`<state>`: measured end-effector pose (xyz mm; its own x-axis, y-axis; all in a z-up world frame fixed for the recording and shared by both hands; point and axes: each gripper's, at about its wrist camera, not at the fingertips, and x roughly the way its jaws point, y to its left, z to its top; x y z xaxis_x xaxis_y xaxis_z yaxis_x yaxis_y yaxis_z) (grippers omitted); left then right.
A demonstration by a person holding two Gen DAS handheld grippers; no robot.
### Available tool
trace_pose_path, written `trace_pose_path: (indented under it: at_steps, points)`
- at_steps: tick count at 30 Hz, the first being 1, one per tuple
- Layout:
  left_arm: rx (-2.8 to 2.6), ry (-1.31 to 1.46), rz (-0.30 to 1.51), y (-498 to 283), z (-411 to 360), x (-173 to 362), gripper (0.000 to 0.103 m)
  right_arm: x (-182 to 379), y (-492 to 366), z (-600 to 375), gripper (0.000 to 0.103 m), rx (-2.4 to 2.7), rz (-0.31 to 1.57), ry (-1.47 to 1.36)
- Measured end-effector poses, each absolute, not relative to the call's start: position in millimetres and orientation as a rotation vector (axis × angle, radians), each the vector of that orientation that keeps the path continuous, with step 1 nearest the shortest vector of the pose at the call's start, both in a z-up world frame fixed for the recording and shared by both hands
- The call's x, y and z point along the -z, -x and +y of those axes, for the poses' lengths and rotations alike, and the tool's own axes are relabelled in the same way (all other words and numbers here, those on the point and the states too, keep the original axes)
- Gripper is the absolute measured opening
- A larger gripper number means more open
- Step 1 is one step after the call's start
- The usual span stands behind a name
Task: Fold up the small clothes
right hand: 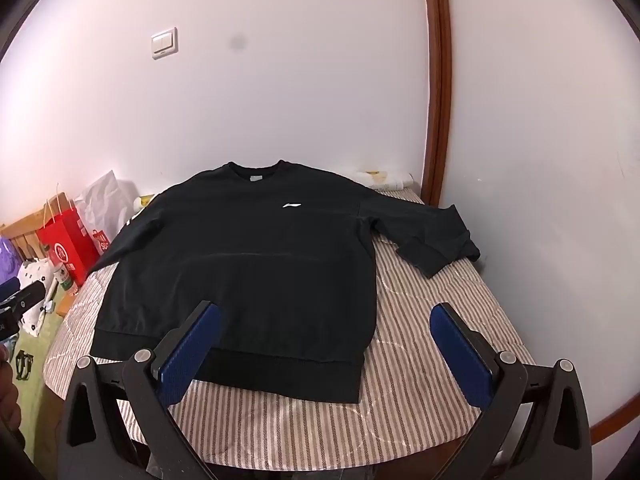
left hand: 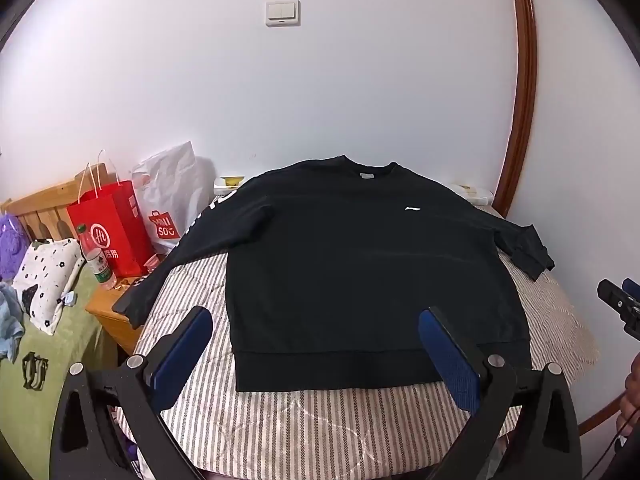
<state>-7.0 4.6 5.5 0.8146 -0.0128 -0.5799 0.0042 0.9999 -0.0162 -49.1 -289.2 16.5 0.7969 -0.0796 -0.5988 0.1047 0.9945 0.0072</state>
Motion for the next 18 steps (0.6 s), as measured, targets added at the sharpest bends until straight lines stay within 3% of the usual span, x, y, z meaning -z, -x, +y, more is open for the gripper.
trace_pose_path:
  at_steps: [18]
  points:
    - [0.004, 0.016, 0.617, 12.5, 7.4, -3.5, 0.103, -16.9, 51.0, -287.2, 0.103, 0.088, 0.633, -0.046]
